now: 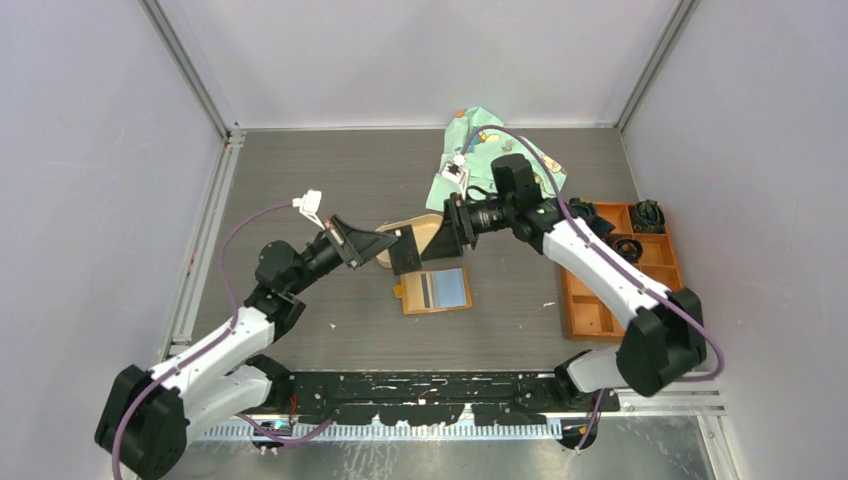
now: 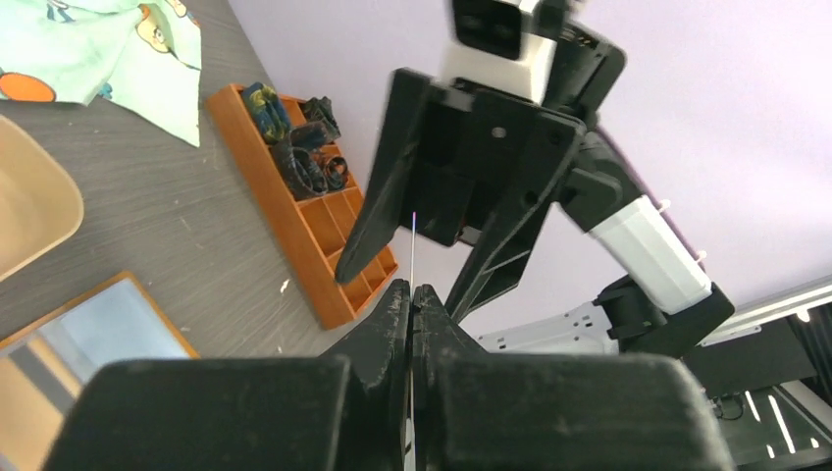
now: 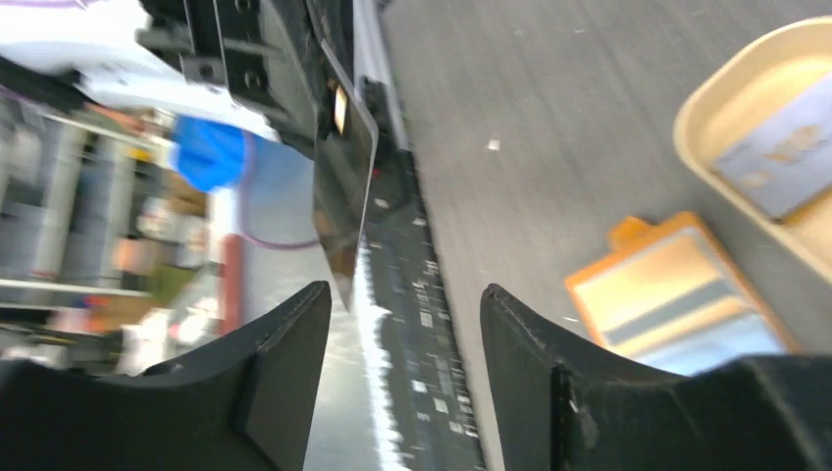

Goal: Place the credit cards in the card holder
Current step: Pick up the credit card from the storage box.

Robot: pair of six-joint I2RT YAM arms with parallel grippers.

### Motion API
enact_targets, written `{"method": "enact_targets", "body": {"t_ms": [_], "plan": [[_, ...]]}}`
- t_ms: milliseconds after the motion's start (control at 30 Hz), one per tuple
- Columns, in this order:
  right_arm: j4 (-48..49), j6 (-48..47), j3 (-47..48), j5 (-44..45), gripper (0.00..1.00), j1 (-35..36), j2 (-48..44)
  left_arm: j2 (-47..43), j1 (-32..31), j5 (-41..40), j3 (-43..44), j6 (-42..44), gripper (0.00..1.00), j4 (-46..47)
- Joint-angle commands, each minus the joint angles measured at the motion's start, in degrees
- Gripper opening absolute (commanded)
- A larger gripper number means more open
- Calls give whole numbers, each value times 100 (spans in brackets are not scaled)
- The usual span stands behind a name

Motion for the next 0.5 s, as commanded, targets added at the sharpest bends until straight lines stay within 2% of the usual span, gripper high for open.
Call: {"method": "enact_targets", "body": {"t_ms": [0, 100, 233, 333, 467], "plan": [[-2413, -3936, 149, 1124, 65, 29, -822, -566, -3, -97, -458, 434, 0, -451], [-2690, -4958, -140, 1408, 66, 18, -1002, -607, -11, 14, -762, -503, 0, -21], [-2753, -6110, -686, 1467, 72, 18, -1383, -234, -7, 193, -974, -2461, 0, 840], [-2700, -6353, -880, 1495, 74, 12, -1521, 82, -10, 377, -930, -3693, 0, 1490], [-2521, -6353, -1028, 1700, 74, 3, -1548, 130, -10, 668, -671, -4743, 0, 1237]]}}
